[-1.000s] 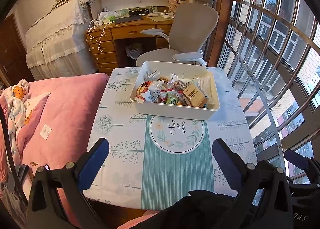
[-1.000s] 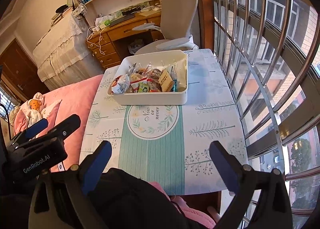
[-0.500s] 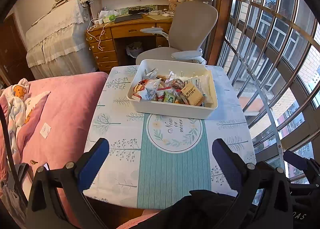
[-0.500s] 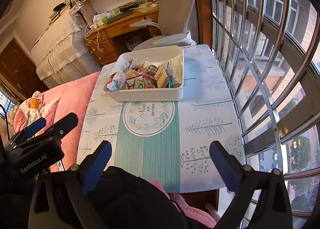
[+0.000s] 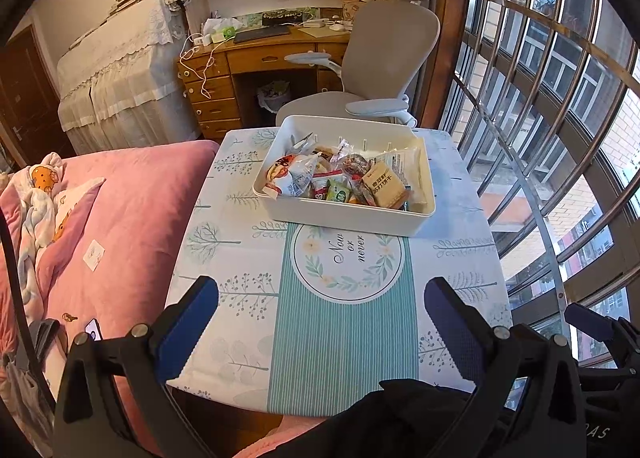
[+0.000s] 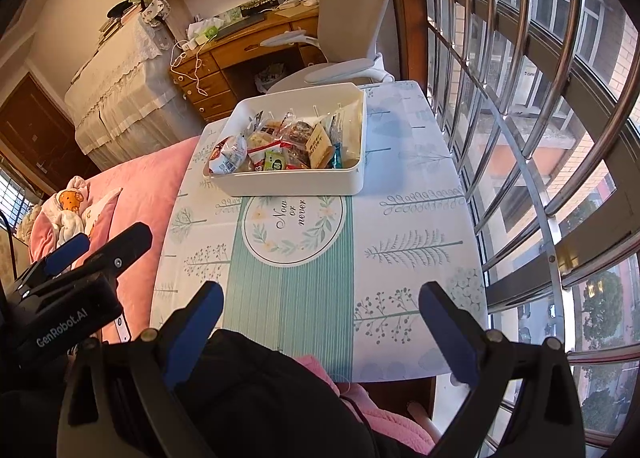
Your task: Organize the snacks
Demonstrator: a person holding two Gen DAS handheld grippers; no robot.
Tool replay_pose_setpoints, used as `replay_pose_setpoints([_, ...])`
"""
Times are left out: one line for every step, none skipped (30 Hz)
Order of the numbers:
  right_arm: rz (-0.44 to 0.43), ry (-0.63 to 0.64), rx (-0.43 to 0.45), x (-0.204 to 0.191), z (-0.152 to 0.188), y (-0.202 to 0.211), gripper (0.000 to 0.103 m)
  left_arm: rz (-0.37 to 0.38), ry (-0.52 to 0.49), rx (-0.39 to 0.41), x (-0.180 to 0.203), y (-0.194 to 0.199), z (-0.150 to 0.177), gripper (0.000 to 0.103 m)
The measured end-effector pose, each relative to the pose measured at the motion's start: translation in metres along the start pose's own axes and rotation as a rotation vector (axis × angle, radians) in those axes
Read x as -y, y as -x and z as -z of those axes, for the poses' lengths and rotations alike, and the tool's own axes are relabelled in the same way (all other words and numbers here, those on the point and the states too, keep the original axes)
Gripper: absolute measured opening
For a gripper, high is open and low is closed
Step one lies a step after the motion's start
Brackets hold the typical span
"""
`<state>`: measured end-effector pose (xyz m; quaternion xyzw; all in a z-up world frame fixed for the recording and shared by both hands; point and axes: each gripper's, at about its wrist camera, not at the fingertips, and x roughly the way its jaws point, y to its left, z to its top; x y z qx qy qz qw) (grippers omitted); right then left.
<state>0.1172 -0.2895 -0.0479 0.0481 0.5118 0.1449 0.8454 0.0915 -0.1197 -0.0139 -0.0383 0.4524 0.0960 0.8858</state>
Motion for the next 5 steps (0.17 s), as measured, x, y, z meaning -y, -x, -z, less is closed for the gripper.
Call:
replay_pose_setpoints([-0.002, 0.001, -0.001, 0.0006, -0.0002, -0.0005, 0.099, -0.002, -0.001, 0.000, 0.0007, -0.0002, 0.0000, 0.102])
replay_pose_setpoints([-0.005, 0.000, -0.002, 0.0015, -0.0006, -0.0008, 0.099, -0.006, 0.000, -0.001, 0.0018, -0.0005, 0.0004, 0.102])
replay_pose_setpoints([-0.008, -0.001, -0.003, 0.0025, -0.0008, -0.0012, 0.099, -0.010, 0.000, -0.002, 0.0024, -0.0003, 0.0006, 0.102])
replay_pose_setpoints([-0.010, -0.001, -0.005, 0.0033, -0.0016, -0.0016, 0.099, -0.014, 0.000, -0.002, 0.0030, -0.0003, 0.0006, 0.102])
replay_pose_setpoints([-0.013, -0.002, -0.007, 0.0042, -0.0019, -0.0018, 0.099, -0.018, -0.001, -0.002, 0.0038, 0.0001, 0.0005, 0.102])
